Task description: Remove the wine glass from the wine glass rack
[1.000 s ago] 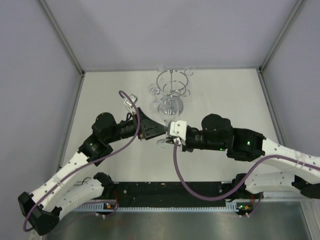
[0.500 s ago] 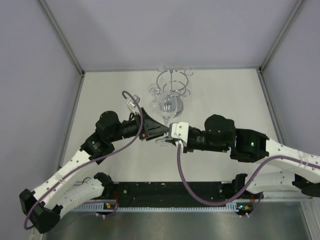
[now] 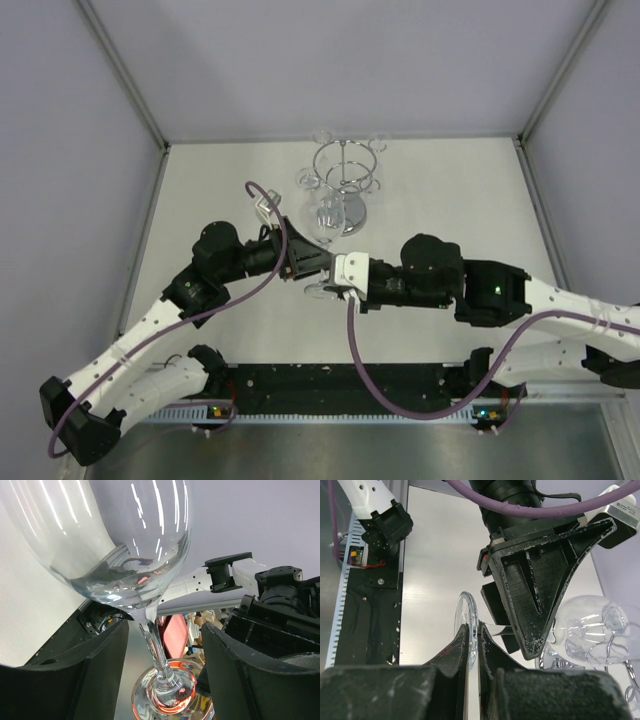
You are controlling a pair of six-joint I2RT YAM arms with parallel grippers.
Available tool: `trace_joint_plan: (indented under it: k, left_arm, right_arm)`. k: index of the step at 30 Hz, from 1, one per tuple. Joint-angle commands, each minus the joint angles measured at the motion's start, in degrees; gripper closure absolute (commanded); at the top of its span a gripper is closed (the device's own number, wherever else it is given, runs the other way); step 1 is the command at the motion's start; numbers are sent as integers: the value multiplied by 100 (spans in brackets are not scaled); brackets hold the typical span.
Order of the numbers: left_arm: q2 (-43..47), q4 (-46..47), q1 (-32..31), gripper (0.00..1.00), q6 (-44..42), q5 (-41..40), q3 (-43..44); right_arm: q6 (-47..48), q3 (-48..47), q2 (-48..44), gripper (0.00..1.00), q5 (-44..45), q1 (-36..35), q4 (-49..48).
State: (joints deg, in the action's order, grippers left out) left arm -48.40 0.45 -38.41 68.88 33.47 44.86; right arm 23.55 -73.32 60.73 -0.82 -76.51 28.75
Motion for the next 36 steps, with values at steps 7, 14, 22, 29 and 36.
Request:
trace_joint_plan:
  k: [7,14,22,29,36]
  left_arm:
    - [-38,649,1,65,-15,133,-83]
    - [-90,720,1,78,-24,168,-100]
    - [-161,755,1,100,-182,168,-92]
    - [-196,343,-8,100,-910,124,163]
    - [-161,-18,-17,100,-1868,282,242]
  right_arm:
    - [80,-121,-79,100,275,-259,-713]
    - [45,1,-96,100,223,-321,-713]
    - [-201,309,-140,100,197,-321,-713]
    - [-693,406,-412,49,240,-329,-503]
    - [-1352,-172,-966,36,1284,-329,472]
